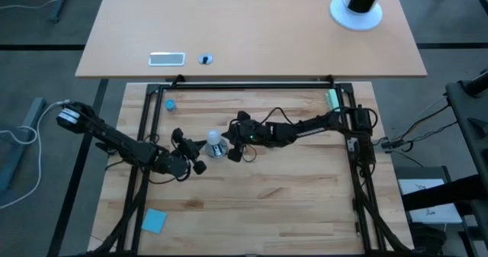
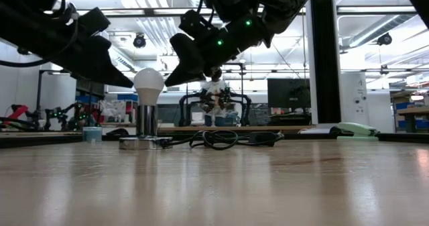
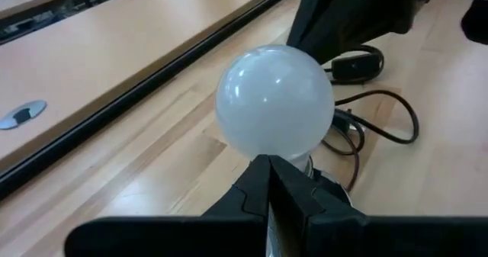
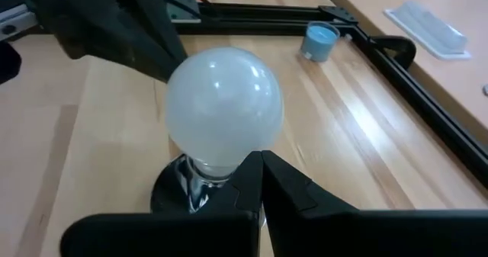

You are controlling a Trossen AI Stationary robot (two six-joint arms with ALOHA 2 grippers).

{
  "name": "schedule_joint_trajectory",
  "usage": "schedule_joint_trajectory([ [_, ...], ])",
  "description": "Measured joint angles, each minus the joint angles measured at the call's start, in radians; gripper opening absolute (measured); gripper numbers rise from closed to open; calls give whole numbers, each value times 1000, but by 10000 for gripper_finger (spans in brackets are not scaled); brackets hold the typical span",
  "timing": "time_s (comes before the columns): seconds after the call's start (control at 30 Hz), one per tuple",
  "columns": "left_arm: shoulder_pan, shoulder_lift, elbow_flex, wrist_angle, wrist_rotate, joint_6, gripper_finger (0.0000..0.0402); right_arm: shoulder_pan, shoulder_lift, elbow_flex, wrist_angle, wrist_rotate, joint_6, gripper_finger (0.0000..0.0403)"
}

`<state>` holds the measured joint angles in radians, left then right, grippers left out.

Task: Screw lightbulb
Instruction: Insert the lightbulb into the lamp

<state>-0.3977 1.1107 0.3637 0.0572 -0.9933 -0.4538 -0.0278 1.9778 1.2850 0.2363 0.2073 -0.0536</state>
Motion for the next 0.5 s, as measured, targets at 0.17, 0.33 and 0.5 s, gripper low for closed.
schedule_joint_trajectory([
  [0.17, 0, 0, -1, -5, -20, 0, 0, 10, 0, 0, -3, -25, 7, 2],
  [0.33, 3, 0, -2, -28, -38, -33, 0, 24, 0, 0, -1, -31, 3, 2],
  [0.5, 3, 0, -1, -91, -35, -105, 0, 25, -2, 0, 0, -31, 3, 2],
])
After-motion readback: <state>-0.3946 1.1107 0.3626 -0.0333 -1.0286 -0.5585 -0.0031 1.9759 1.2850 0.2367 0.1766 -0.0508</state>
